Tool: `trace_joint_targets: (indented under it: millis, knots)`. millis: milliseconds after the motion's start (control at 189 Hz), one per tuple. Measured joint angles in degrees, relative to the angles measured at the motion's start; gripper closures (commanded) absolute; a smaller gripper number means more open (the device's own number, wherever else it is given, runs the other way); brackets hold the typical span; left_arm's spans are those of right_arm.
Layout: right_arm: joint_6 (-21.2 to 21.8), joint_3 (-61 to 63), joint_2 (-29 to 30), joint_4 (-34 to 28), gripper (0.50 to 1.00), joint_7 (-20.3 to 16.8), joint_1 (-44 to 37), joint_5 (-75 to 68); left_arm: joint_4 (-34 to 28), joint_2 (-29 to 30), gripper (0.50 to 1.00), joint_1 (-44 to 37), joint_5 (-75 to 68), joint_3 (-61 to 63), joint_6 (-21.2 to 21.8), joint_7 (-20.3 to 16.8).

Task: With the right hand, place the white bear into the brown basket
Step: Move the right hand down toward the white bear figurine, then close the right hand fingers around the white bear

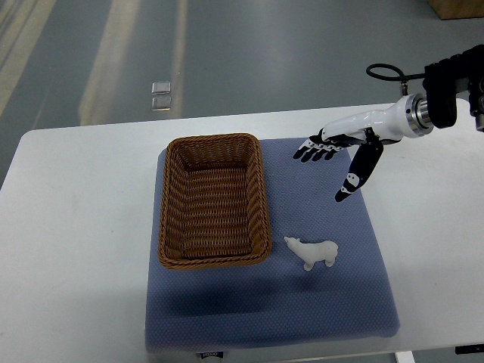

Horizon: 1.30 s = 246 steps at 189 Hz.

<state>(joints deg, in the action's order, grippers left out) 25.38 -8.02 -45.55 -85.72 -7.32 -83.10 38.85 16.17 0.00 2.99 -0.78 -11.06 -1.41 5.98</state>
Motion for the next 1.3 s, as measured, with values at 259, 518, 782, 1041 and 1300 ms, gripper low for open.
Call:
trace_joint_targets:
  millis: [259,518,782,1041,1300]
  knots:
    - [-1.19,3.94,-0.97,-2.19,0.579,0.25,9.40,0.87,-0.24,0.00,0.500,0.00,0.00,-0.03,0.00,0.00]
    - [-2.92,5.89,-0.35,-3.09,0.581,0.55,14.29,2.09,-0.41,0.00,0.500,-0.01,-0.01,-0.03,0.06,0.00]
    - [-6.97,6.18,0.61,-3.13,0.589,0.64,19.36,5.44,-0.37,0.00,0.500,-0.02,-0.01,-0.01,0.10,0.00]
    - [-10.24,9.63,2.46,-3.13,0.630,0.73,24.37,6.77,-0.49,0.00,0.500,-0.03,-0.01,-0.01,0.10,0.00]
    - [-12.67,9.85,3.54,-3.06,0.644,1.25,27.36,9.57,-0.47,0.00,0.500,-0.07,-0.01,-0.01,0.10,0.00]
